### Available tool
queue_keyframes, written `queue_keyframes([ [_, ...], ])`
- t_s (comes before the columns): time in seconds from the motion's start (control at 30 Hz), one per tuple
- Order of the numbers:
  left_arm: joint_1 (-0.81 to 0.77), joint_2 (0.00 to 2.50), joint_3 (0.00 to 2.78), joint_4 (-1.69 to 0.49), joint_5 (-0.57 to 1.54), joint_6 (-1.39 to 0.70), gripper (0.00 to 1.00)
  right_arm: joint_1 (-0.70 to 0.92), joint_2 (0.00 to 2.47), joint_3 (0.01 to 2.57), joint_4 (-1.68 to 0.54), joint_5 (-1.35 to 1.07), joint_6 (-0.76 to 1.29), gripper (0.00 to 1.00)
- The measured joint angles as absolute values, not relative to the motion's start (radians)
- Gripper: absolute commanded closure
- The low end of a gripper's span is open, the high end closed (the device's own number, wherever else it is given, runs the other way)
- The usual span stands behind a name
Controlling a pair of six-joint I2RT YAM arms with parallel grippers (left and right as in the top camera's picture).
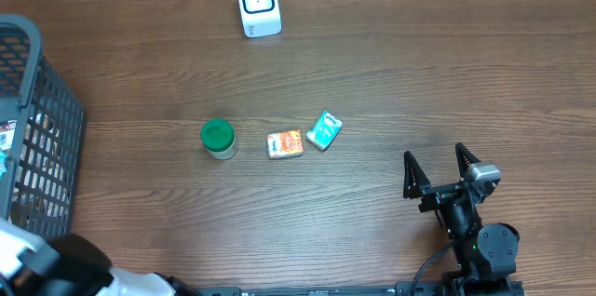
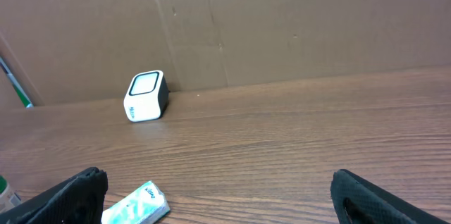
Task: Scan the item barcode
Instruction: 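Set the light-blue package on the table right of the orange pack, then reach the left gripper into the basket toward the clear bread bag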
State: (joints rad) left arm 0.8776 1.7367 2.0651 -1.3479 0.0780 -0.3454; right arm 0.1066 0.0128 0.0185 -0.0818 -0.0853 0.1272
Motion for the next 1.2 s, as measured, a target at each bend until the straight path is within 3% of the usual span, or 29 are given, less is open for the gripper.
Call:
queue_keyframes([
  [0.37, 0.912, 1.915, 1.849, -1.139, -0.093, -0.281, 0.17, 0.106, 0.013, 0.019, -0.083, -0.085, 0.127, 0.0],
  [0.63, 0.912, 2.022, 1.845, -1.024, -0.114, -0.127, 0.16, 0.106, 0.013, 0.019, -0.082, -0.085, 0.127, 0.0],
  [1.0, 0.912, 2.209, 1.844, -0.949, -0.127, -0.086, 0.18, 0.107, 0.013, 0.019, -0.082, -0.086, 0.127, 0.0],
  [1.07, 0.912, 2.211, 1.845, -0.944, -0.128, -0.076, 0.2, 0.107, 0.013, 0.019, -0.083, -0.086, 0.127, 0.0],
  [1.2, 0.912, 2.223, 1.854, -0.936, -0.128, -0.069, 0.35, 0.106, 0.013, 0.019, -0.082, -0.085, 0.127, 0.0],
])
